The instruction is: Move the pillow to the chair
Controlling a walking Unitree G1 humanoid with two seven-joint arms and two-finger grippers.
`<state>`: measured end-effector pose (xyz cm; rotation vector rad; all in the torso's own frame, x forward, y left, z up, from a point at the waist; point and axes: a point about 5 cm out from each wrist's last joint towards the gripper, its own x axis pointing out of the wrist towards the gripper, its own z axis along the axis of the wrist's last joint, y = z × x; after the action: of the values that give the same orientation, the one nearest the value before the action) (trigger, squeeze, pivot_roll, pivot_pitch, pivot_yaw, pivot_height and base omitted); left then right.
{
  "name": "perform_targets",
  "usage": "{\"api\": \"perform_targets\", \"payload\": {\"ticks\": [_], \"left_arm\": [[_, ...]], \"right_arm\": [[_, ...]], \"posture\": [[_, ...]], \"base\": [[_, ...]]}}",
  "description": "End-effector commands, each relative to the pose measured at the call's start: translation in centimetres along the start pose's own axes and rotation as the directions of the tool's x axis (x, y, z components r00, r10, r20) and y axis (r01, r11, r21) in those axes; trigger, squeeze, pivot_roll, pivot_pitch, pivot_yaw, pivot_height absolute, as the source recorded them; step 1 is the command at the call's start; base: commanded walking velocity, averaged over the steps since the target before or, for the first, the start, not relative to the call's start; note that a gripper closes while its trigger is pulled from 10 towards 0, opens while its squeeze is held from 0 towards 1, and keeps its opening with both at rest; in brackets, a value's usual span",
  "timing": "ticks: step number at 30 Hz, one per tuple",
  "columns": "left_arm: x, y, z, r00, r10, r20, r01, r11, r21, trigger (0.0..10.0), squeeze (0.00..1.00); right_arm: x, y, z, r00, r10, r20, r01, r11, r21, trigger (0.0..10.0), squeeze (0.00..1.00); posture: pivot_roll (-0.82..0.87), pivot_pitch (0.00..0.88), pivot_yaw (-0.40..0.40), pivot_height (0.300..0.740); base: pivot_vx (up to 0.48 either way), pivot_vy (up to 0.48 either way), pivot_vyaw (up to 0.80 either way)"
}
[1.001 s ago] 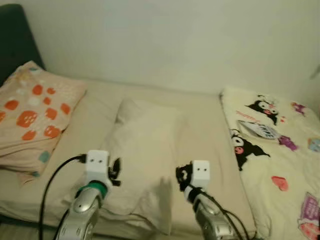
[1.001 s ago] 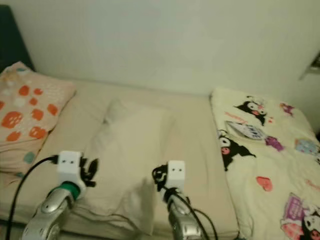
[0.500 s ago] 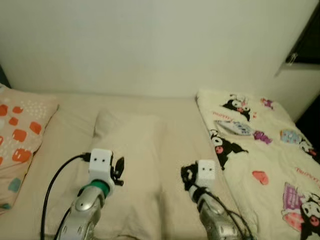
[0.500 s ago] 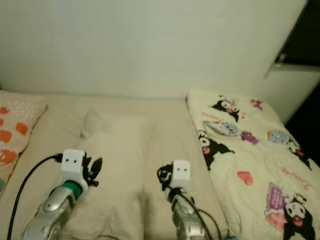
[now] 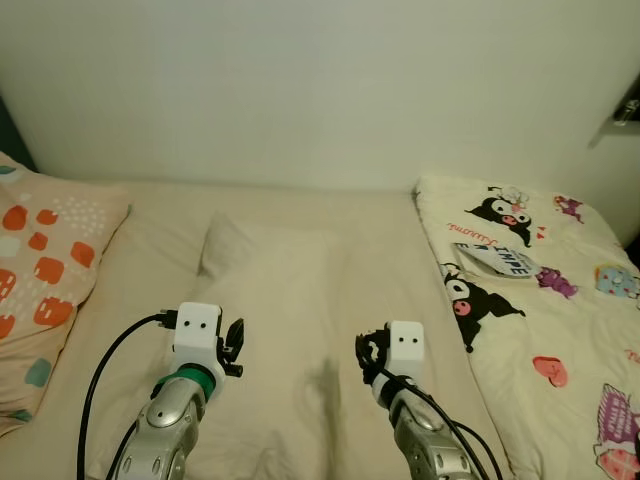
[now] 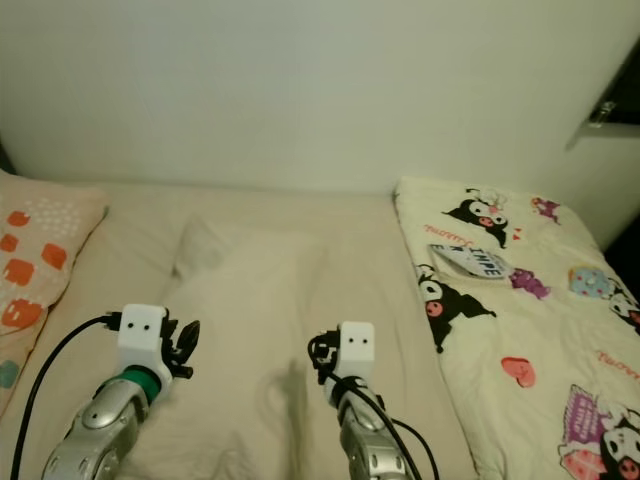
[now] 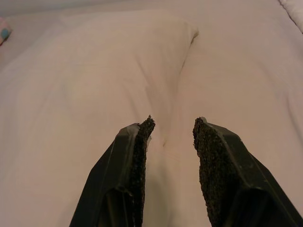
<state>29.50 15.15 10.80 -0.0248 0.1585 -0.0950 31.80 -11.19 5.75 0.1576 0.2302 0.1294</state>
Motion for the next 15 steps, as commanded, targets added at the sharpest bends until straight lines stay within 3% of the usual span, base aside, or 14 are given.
{"api": "perform_targets", "payload": {"ticks": [1, 4, 15], "left_arm": [[-0.18, 0.13, -0.7, 0.999, 0.013, -0.03, -0.013, 1.0, 0.003, 10.0, 0.0], [-0.18, 0.14, -0.73, 0.999, 0.014, -0.033, -0.014, 1.0, -0.002, 10.0, 0.0], [-0.29, 0.21, -0.8, 0.999, 0.017, -0.037, -0.017, 1.0, -0.01, 10.0, 0.0]], "right_arm": [[-0.2, -0.04, -0.55, 1.0, -0.004, -0.025, 0.004, 1.0, 0.009, 10.0, 0.0], [-0.19, -0.02, -0.55, 1.0, -0.003, -0.026, 0.003, 1.0, 0.008, 10.0, 0.0], [-0.13, 0.14, -0.65, 0.999, 0.004, -0.033, -0.004, 1.0, 0.005, 10.0, 0.0]], "posture": [[0.05, 0.03, -0.014, 0.74], [0.05, 0.03, -0.014, 0.74], [0.06, 0.028, -0.019, 0.74]], "base": [[0.0, 0.0, 0.0], [0.0, 0.0, 0.0], [0.0, 0.358, 0.0]]}}
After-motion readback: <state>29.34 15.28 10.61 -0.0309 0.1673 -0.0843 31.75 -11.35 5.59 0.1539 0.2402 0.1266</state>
